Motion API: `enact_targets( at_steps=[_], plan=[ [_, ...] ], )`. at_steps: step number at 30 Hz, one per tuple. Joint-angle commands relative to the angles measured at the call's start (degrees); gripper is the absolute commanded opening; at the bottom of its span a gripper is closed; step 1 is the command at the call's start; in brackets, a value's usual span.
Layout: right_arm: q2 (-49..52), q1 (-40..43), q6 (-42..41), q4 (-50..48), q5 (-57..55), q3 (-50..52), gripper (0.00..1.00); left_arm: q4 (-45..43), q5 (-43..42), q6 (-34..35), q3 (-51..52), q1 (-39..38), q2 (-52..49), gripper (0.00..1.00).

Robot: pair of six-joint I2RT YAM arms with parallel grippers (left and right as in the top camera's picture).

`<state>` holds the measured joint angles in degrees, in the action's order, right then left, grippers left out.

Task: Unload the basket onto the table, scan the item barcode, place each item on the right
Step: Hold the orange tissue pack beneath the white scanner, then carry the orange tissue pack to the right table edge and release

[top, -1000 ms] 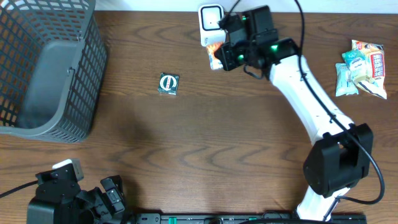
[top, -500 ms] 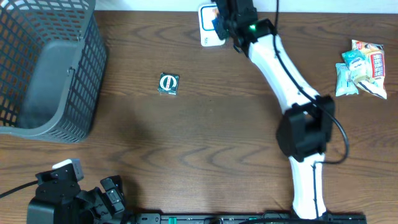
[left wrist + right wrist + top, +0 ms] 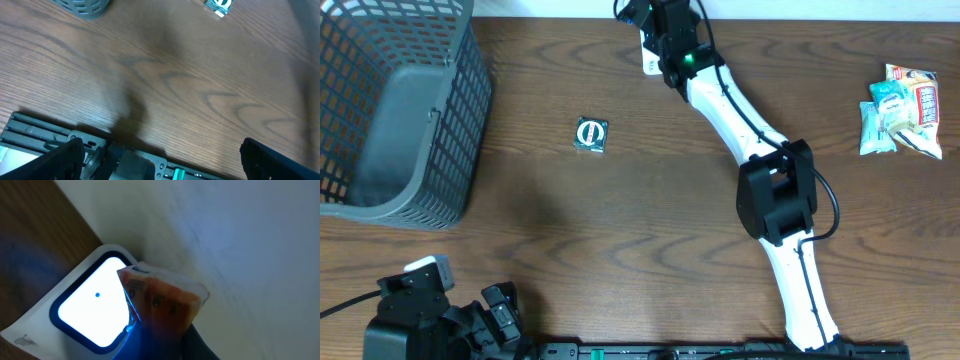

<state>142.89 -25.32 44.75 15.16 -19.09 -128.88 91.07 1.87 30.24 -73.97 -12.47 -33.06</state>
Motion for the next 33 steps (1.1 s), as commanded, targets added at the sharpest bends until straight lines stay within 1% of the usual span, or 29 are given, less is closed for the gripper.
enact_targets(
  at_steps=[1,5,17,20,23,25,29,33],
  plan=[
    [0.35,0.22,4.11,0.0,1.57,-1.55,0.01,-0.02,0.52,0.5,-0.17,0.17,-0.02,0.98],
    [0.35,0.46,8.24,3.17,5.92,-1.55,0.01,-0.02,0.52,0.5,-0.17,0.17,-0.02,0.97],
    [-0.17,1.81,7.28,4.59,5.92,-1.53,0.01,-0.02,0.52,0.5,-0.17,0.17,-0.02,0.98],
    [-1.44,2.45,3.74,4.59,4.96,-1.53,0.01,-0.02,0.52,0.5,-0.17,0.17,-0.02,0.98],
    [-3.82,3.32,-0.31,4.98,0.81,-1.55,0.01,-0.02,0.52,0.5,-0.17,0.17,-0.02,0.98],
    [-5.97,4.52,-3.34,7.15,-0.52,-1.55,0.01,-0.02,0.52,0.5,-0.17,0.17,-0.02,0.98],
    [-10.71,9.31,-14.45,14.58,-0.5,-1.55,0.01,-0.02,0.52,0.5,-0.17,0.17,-0.02,0.98],
    [-14.03,16.52,-26.56,25.53,-0.52,-1.55,0.02,-0.02,0.52,0.5,-0.17,0.17,-0.02,0.98]
  ],
)
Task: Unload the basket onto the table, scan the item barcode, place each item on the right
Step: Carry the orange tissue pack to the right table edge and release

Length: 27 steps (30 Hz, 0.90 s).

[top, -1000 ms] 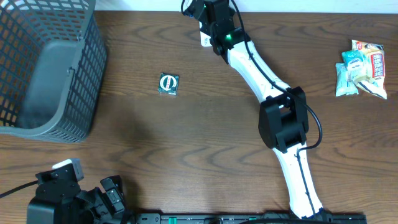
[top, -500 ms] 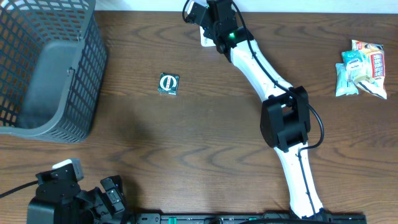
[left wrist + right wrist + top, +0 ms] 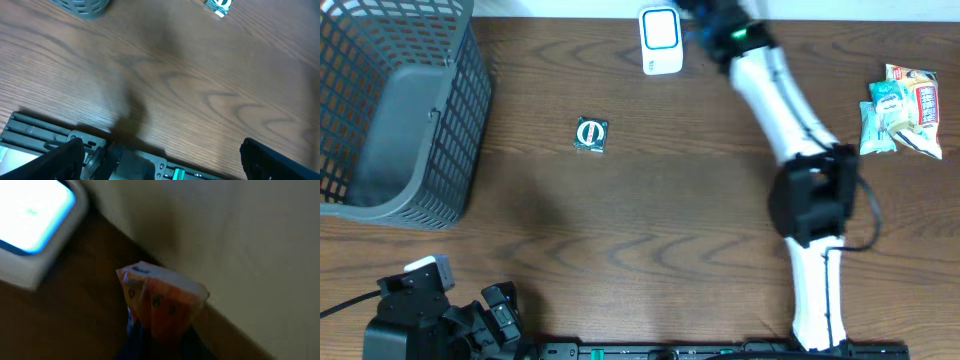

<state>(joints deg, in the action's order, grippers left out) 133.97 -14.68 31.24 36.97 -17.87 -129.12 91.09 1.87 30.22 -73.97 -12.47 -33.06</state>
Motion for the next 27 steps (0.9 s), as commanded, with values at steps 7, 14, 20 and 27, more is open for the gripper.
enact_targets(
  at_steps=[7,14,20,27],
  plan=[
    [-5.4,19.61,-24.9,18.84,-1.46,-1.27,0.02,-0.04,0.52,0.52,-0.17,0.17,-0.02,0.98],
    [-4.46,28.94,-26.95,22.69,-0.17,-1.2,0.01,-0.04,0.52,0.52,-0.17,0.17,-0.02,0.98],
    [-2.84,33.92,-26.95,20.98,1.92,-1.16,0.01,-0.04,0.52,0.52,-0.17,0.17,-0.02,0.98],
    [1.31,36.96,-26.97,18.71,1.97,-1.16,0.01,-0.04,0.52,0.52,-0.17,0.17,-0.02,0.98]
  ],
)
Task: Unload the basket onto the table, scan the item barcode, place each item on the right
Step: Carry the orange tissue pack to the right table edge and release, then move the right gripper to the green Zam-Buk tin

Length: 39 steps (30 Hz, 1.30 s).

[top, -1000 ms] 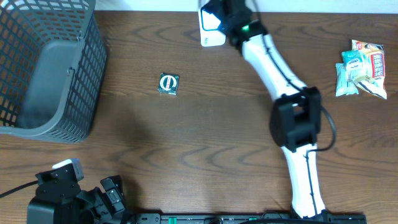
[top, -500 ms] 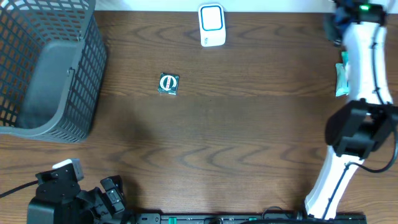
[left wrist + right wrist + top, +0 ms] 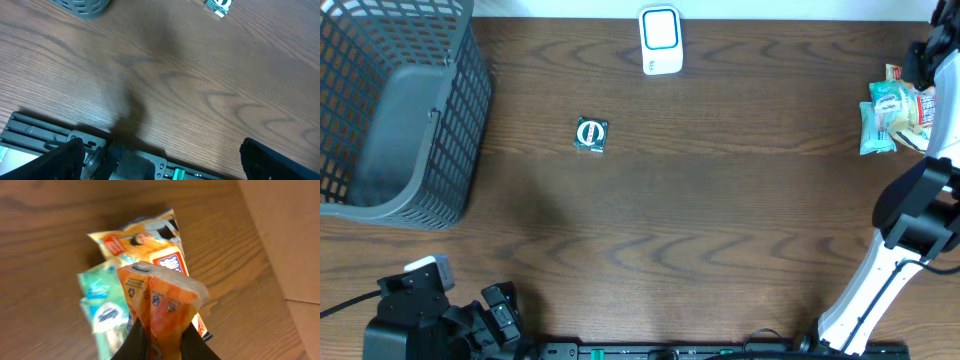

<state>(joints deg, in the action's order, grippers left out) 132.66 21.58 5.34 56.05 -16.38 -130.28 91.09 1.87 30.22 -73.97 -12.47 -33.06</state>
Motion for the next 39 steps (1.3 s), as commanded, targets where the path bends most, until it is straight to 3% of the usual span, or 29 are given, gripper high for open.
enact_targets(
  at_steps=[1,6,9,10,11,12,13,19,21,25,29,32,39],
  plan=[
    [3.43,0.85,-1.05,-0.57,0.48,0.0,0.01,-0.04,0.52,0.52,-0.17,0.17,-0.02,0.98],
    [5.86,0.81,-1.05,-0.79,0.44,0.0,0.02,-0.04,0.52,0.52,-0.17,0.17,-0.02,0.98],
    [5.84,0.81,-1.07,-0.79,0.5,-0.02,0.13,-0.04,0.52,0.52,-0.17,0.17,-0.02,0.98],
    [5.53,0.72,-1.07,-0.57,0.52,-0.02,0.25,-0.04,0.52,0.52,-0.17,0.17,-0.02,0.98],
    [5.16,0.55,-1.07,-0.26,0.5,-0.09,0.43,-0.04,0.52,0.52,-0.17,0.17,-0.02,0.98],
    [4.7,0.37,-1.05,0.11,0.48,-0.09,0.68,-0.04,0.52,0.52,-0.17,0.17,-0.02,0.98],
    [4.13,0.17,-1.07,0.31,0.48,-0.11,0.81,-0.04,0.52,0.52,-0.17,0.17,-0.02,0.98],
    [-2.25,-1.29,-3.19,1.05,4.04,-0.11,0.83,-0.04,0.52,0.52,-0.17,0.17,-0.02,0.97],
    [-5.14,-1.84,-3.21,0.68,13.03,-0.11,0.84,-0.04,0.52,0.52,-0.17,0.17,-0.02,0.98],
    [-9.86,-2.95,-3.8,0.37,43.69,-0.11,0.82,-0.04,0.52,0.52,-0.17,0.17,-0.02,0.98],
    [-10.25,-6.43,-7.21,-0.66,72.0,-0.04,0.87,-0.04,0.52,0.52,-0.17,0.17,-0.02,0.98],
    [-9.05,-12.04,-7.15,-0.96,74.1,0.0,0.88,-0.04,0.52,0.52,-0.17,0.17,-0.02,0.97],
    [-4.11,-29.44,-8.39,-1.49,59.21,0.0,0.88,-0.04,0.52,0.52,-0.17,0.17,-0.02,0.98]
  ],
)
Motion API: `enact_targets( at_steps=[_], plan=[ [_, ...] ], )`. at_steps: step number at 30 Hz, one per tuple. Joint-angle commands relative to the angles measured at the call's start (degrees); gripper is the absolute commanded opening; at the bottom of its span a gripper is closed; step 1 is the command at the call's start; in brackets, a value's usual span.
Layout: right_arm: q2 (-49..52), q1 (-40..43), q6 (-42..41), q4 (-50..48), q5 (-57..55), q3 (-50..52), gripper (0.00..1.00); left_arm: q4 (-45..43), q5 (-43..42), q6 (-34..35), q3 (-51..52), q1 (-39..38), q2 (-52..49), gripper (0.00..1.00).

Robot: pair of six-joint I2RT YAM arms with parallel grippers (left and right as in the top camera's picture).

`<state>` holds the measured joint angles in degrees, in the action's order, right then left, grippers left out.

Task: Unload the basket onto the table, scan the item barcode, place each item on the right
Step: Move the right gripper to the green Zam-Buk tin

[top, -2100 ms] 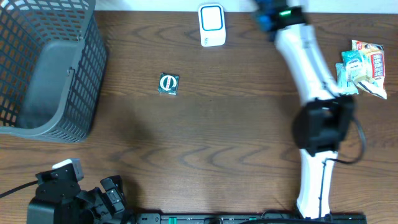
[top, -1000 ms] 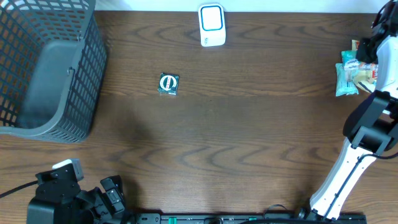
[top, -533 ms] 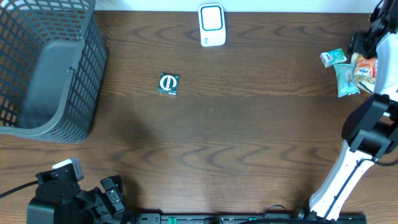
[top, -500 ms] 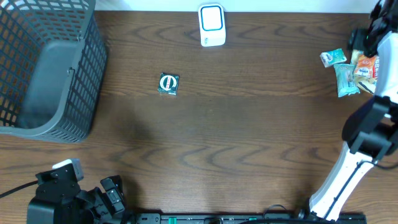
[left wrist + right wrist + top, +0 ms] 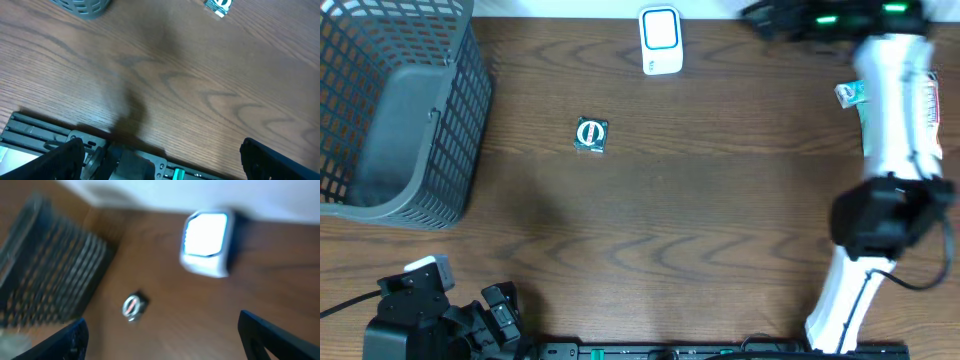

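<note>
The white scanner (image 5: 660, 40) stands at the table's far edge, its lit face (image 5: 206, 235) blurred in the right wrist view. My right gripper (image 5: 762, 15) hangs to its right, turned toward it. It is open (image 5: 165, 340), and nothing lies between its fingers (image 5: 270, 335). A small round green-and-silver item (image 5: 591, 134) lies left of centre, also seen as a small blur (image 5: 132, 305) and at a frame edge (image 5: 218, 5). My left gripper (image 5: 160, 162) is open and empty at the near left edge (image 5: 495, 305). No orange packet shows.
A grey mesh basket (image 5: 395, 110) fills the far left corner. At the right edge, a green packet (image 5: 850, 95) pokes out from a snack pile mostly hidden under my right arm (image 5: 895, 100). A black rail (image 5: 55, 132) runs along the near edge.
My right gripper was shut on an orange packet above the snack pile at the right. Now it is open, empty, at the far edge right of the scanner. The left arm has not moved.
My right gripper held an orange packet close before the lit scanner face. Then it was to the scanner's right with the packet, then over the snack pile at the right edge. Now it is open without the packet, back near the scanner.
</note>
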<state>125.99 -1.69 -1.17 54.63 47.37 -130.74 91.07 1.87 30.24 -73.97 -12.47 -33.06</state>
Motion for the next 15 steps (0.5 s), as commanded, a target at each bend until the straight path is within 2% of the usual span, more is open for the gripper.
enact_targets(
  at_steps=[1,6,11,15],
  plan=[
    [3.48,-8.76,-3.74,-0.48,-8.7,0.46,0.88,-0.02,0.52,0.5,-0.17,0.17,-0.02,0.98],
    [7.72,-19.56,-14.4,-4.07,-27.1,0.46,0.86,-0.02,0.52,0.5,-0.17,0.17,-0.02,0.98],
    [10.91,-28.15,-13.35,-10.01,-34.01,0.46,0.93,-0.02,0.52,0.5,-0.17,0.17,-0.02,0.98],
    [13.03,-33.59,-13.86,-12.55,-42.69,0.46,0.84,-0.02,0.52,0.5,-0.17,0.17,-0.02,0.98]
  ],
)
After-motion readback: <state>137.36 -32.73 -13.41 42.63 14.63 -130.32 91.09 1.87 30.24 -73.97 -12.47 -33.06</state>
